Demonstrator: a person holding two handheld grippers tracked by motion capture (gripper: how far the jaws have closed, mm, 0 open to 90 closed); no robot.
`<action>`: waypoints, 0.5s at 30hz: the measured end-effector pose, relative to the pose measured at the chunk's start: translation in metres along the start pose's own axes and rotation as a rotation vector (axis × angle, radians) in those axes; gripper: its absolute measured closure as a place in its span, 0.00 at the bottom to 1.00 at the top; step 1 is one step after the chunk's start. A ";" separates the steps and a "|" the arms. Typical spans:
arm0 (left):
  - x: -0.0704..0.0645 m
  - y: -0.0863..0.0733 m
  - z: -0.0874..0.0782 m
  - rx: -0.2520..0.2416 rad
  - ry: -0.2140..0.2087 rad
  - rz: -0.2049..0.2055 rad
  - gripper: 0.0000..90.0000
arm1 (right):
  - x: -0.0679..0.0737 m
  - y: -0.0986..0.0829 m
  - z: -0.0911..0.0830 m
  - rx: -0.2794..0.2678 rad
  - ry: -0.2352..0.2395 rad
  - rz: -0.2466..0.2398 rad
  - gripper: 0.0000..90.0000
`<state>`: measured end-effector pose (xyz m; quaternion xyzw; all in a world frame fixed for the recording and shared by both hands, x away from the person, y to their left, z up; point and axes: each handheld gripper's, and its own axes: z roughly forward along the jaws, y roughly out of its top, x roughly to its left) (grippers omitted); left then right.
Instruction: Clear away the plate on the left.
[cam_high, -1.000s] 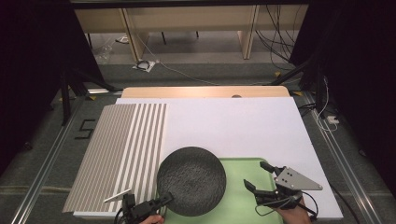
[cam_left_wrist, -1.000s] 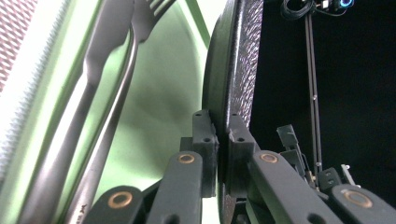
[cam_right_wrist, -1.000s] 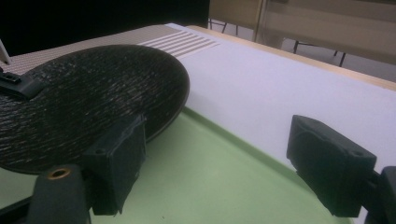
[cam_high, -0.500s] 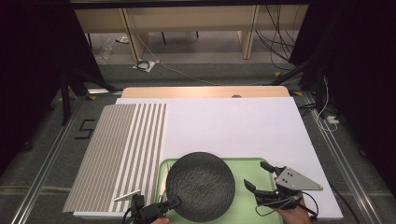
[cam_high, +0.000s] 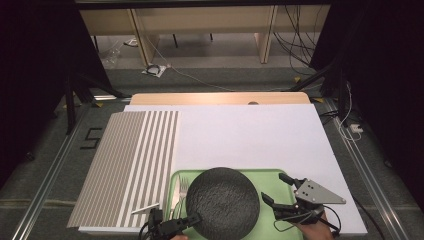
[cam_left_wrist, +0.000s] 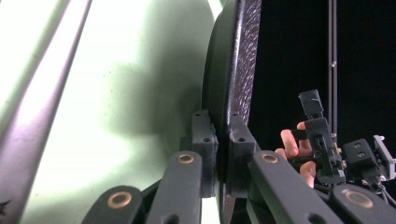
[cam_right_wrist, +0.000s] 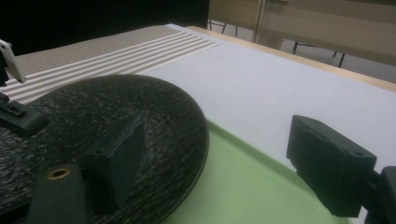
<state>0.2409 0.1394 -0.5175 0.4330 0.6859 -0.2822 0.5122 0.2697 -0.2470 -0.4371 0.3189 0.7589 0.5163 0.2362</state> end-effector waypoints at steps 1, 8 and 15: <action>0.000 0.000 0.001 0.007 0.006 0.008 0.95 | 0.000 0.000 0.000 0.003 -0.002 0.000 0.23; 0.001 -0.001 0.006 0.024 0.014 0.001 0.94 | 0.000 0.000 0.000 0.002 0.000 0.001 0.23; 0.000 -0.003 0.011 0.044 0.014 0.001 0.93 | 0.000 0.000 0.000 0.002 0.002 0.002 0.23</action>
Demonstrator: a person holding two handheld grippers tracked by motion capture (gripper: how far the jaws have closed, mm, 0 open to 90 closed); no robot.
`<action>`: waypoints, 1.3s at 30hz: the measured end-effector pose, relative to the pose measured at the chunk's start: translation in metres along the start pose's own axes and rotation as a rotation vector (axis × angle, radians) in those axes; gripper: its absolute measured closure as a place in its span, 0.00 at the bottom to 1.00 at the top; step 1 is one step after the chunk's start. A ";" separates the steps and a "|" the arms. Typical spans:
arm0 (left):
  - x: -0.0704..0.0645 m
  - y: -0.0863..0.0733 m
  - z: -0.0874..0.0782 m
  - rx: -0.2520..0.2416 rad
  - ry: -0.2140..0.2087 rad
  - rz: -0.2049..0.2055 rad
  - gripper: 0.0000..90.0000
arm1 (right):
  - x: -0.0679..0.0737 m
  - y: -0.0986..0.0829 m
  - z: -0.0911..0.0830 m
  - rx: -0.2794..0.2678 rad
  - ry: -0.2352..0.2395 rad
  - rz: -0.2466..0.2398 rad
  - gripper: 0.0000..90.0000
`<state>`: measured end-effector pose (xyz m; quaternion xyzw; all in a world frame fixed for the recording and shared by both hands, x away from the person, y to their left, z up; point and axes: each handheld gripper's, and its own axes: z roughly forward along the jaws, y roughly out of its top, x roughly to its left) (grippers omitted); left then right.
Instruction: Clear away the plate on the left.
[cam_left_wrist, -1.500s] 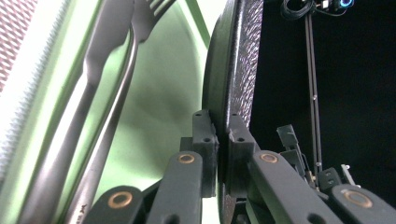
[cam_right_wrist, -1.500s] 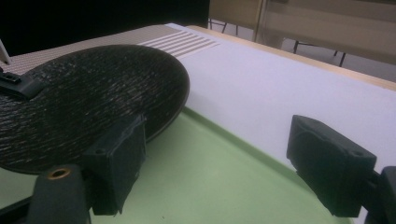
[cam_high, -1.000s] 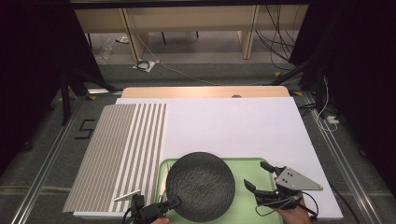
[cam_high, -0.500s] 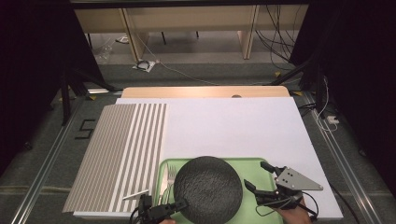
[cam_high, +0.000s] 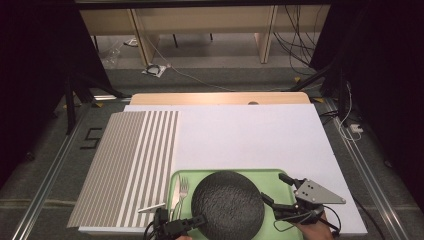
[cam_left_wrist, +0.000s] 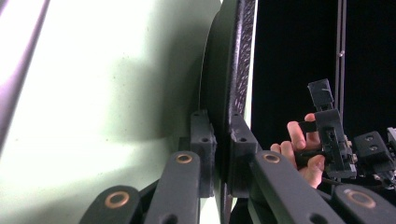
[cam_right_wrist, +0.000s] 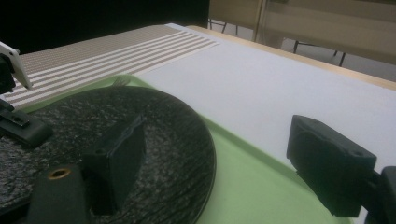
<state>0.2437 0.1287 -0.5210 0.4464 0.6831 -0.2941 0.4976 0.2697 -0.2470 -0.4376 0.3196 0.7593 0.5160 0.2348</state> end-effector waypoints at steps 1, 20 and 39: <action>0.000 0.000 0.001 0.007 -0.004 -0.005 0.93 | 0.000 0.000 0.000 0.000 0.000 0.000 0.23; 0.003 0.002 0.003 0.041 0.014 0.004 0.91 | 0.001 0.000 0.000 0.000 0.001 -0.003 0.23; 0.005 0.002 0.005 0.052 0.029 0.008 0.84 | 0.001 0.000 0.000 0.004 0.004 -0.003 0.23</action>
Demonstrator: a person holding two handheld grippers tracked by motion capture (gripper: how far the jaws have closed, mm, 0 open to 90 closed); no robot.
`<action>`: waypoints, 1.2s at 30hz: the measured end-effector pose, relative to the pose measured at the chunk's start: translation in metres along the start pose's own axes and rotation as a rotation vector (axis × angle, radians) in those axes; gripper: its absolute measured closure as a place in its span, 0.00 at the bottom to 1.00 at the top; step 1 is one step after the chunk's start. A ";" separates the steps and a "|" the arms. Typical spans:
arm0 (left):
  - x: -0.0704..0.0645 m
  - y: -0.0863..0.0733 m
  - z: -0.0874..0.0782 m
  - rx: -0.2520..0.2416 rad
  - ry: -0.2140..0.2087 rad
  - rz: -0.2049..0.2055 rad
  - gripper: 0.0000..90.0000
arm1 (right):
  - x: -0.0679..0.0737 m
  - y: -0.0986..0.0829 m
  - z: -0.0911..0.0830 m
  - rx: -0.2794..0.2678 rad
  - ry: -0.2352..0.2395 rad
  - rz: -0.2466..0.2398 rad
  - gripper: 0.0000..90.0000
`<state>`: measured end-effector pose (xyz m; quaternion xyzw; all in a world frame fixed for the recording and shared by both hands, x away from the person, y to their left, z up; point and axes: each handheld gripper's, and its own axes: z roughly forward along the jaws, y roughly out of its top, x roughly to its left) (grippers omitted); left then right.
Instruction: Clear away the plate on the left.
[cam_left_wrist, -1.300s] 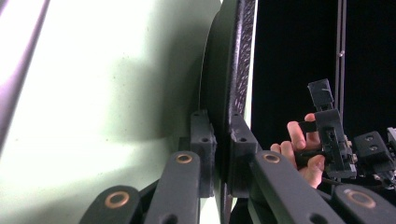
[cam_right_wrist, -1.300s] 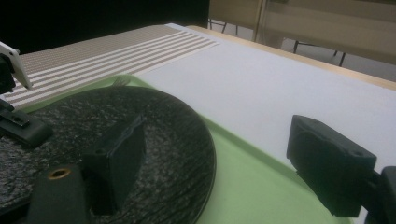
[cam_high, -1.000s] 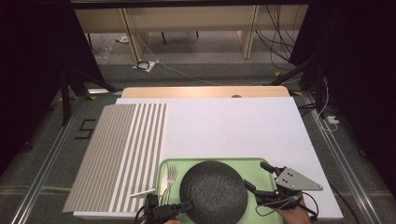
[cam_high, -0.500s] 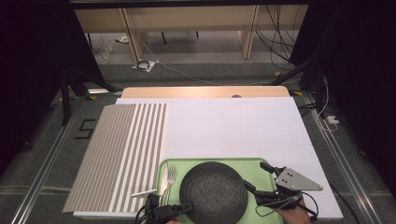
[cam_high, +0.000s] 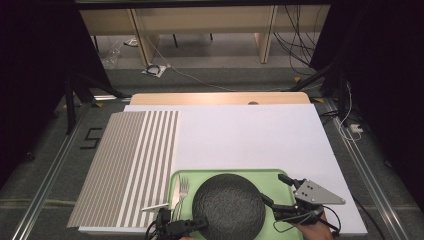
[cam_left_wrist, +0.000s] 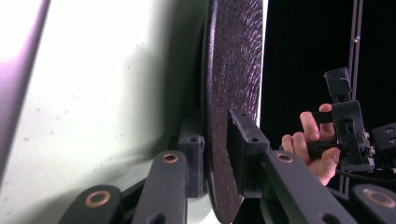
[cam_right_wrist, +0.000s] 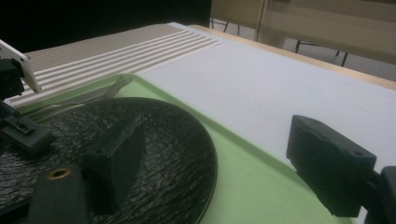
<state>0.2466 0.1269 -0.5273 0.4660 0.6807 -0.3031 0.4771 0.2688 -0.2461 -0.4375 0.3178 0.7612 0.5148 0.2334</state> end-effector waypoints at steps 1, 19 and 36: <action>0.000 0.000 0.000 0.000 0.000 0.002 0.84 | 0.000 0.000 0.000 -0.001 0.000 0.000 0.23; -0.003 0.001 0.001 0.016 -0.011 0.030 0.69 | 0.000 0.000 0.000 0.002 0.001 0.000 0.23; -0.017 0.009 -0.009 -0.044 0.063 0.159 0.53 | 0.000 0.000 0.000 0.005 0.004 0.003 0.23</action>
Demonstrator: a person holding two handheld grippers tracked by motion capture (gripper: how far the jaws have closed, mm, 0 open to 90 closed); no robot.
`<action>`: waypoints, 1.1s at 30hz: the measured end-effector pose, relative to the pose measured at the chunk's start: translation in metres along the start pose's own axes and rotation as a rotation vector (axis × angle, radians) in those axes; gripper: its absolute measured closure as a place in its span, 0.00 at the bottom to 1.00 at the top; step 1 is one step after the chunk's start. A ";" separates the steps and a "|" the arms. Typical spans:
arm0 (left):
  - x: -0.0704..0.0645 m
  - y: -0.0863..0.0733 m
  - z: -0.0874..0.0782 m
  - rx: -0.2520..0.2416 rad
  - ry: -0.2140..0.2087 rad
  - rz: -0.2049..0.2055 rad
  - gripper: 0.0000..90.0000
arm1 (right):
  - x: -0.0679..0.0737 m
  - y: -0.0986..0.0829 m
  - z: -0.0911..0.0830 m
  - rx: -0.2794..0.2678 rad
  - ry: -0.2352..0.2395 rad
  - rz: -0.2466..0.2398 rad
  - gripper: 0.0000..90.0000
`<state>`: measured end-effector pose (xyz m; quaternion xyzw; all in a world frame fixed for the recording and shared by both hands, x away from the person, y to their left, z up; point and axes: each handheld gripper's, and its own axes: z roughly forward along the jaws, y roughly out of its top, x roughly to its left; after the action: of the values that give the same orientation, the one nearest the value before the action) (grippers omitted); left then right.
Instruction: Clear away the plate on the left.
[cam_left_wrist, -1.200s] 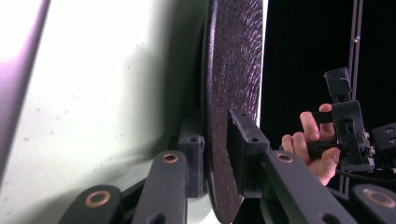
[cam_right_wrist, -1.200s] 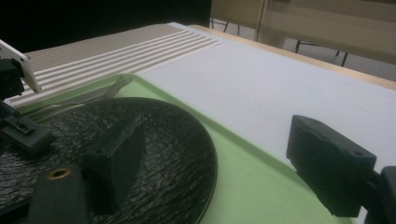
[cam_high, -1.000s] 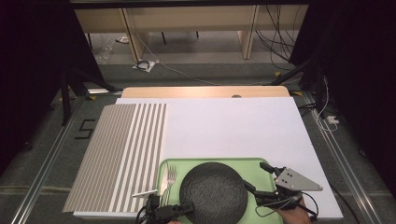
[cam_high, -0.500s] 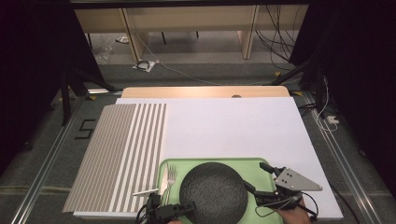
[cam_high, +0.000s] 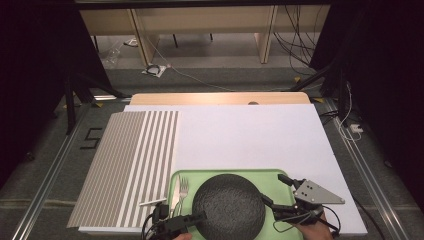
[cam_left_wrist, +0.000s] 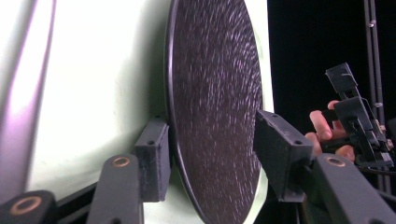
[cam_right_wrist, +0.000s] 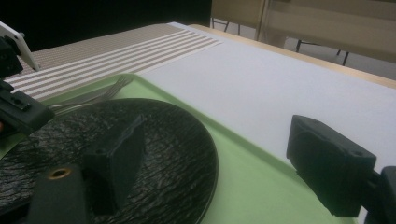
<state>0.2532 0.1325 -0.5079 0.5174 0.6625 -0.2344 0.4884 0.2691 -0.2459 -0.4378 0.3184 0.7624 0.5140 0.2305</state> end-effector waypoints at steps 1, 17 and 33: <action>0.000 0.001 -0.001 -0.002 0.000 0.002 0.52 | 0.000 0.000 0.000 0.000 0.000 0.000 0.23; -0.012 0.016 -0.020 -0.106 0.079 0.164 0.43 | 0.000 0.000 0.000 -0.002 -0.001 0.000 0.23; -0.035 0.024 -0.034 -0.215 0.151 0.454 0.36 | 0.000 0.000 0.000 -0.005 0.001 0.003 0.23</action>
<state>0.2611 0.1526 -0.4579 0.6140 0.5850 -0.0075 0.5298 0.2689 -0.2458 -0.4378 0.3186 0.7608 0.5164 0.2303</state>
